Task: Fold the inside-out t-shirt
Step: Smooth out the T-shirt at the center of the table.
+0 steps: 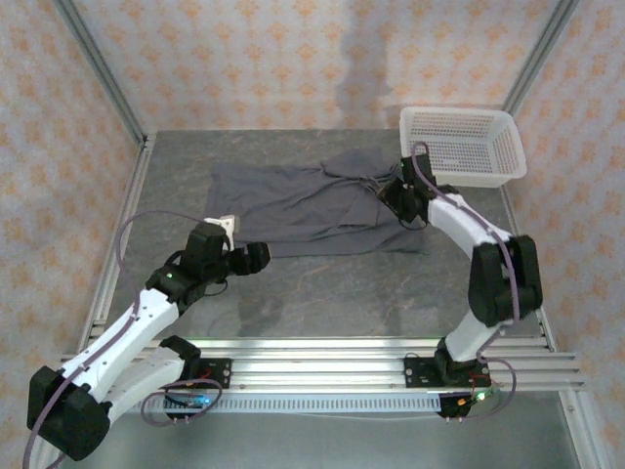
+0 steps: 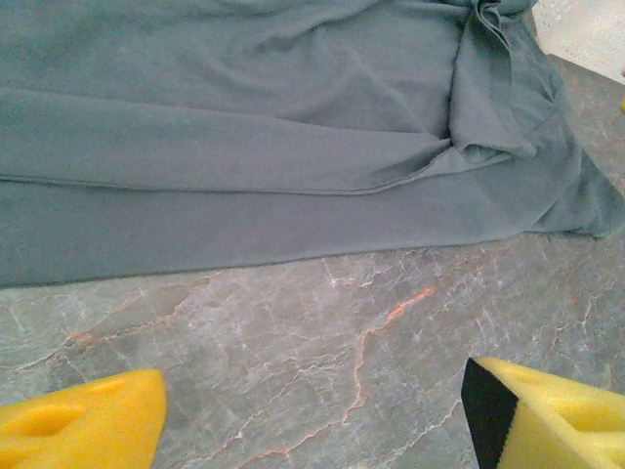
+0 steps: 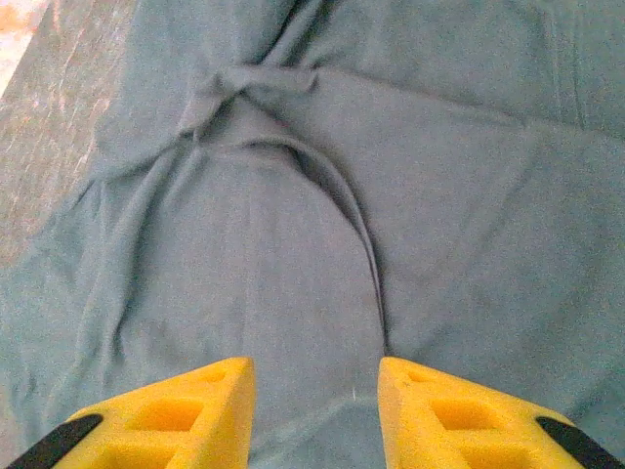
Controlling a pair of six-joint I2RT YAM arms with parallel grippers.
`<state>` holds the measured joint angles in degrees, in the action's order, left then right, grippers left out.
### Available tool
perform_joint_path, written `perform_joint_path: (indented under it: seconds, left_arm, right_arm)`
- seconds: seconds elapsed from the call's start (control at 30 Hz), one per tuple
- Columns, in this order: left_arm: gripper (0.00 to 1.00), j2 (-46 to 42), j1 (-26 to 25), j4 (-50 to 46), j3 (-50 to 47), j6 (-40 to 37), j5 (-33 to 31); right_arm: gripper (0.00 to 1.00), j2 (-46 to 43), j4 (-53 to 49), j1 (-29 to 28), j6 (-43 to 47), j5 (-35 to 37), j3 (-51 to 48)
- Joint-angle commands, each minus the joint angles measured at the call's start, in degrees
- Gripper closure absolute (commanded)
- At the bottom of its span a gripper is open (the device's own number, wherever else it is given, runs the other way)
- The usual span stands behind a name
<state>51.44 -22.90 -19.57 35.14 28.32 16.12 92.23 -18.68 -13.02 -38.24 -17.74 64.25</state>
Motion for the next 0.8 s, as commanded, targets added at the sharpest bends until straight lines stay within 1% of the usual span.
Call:
perform_joint_path:
  seconds: [0.0, 0.1, 0.23, 0.43, 0.5, 0.7, 0.77]
  left_arm:
    - [0.19, 1.6, -0.6, 3.2, 0.4, 0.2, 1.6]
    - [0.19, 3.3, -0.7, 2.7, 1.9, -0.5, 2.2]
    - [0.19, 2.4, -1.0, 1.9, 1.4, -0.2, 0.9]
    - [0.19, 0.4, -1.1, 0.9, -0.6, 0.4, -0.9]
    - [0.19, 0.4, -1.1, 0.9, -0.8, 0.5, -1.0]
    - [0.19, 1.6, -1.1, 1.2, 0.2, 0.2, -0.8]
    - [0.19, 2.2, -1.1, 1.6, 0.4, 0.1, -0.6]
  right_arm:
    - [0.63, 0.1, 3.5, -0.9, 0.9, -2.1, -4.6]
    - [0.63, 2.7, 5.5, -1.5, -0.4, -3.7, -5.6]
    - [0.63, 7.9, 7.1, -2.4, -1.6, -6.5, -3.5]
    - [0.67, 10.7, 8.4, -2.8, -2.4, -6.4, -1.6]
    - [0.74, 10.9, 8.5, -2.8, -2.3, -5.9, -1.5]
    - [0.89, 10.7, 8.3, -2.9, -2.6, -6.3, -0.6]
    - [0.97, 10.8, 8.1, -2.9, -2.4, -5.9, 0.1]
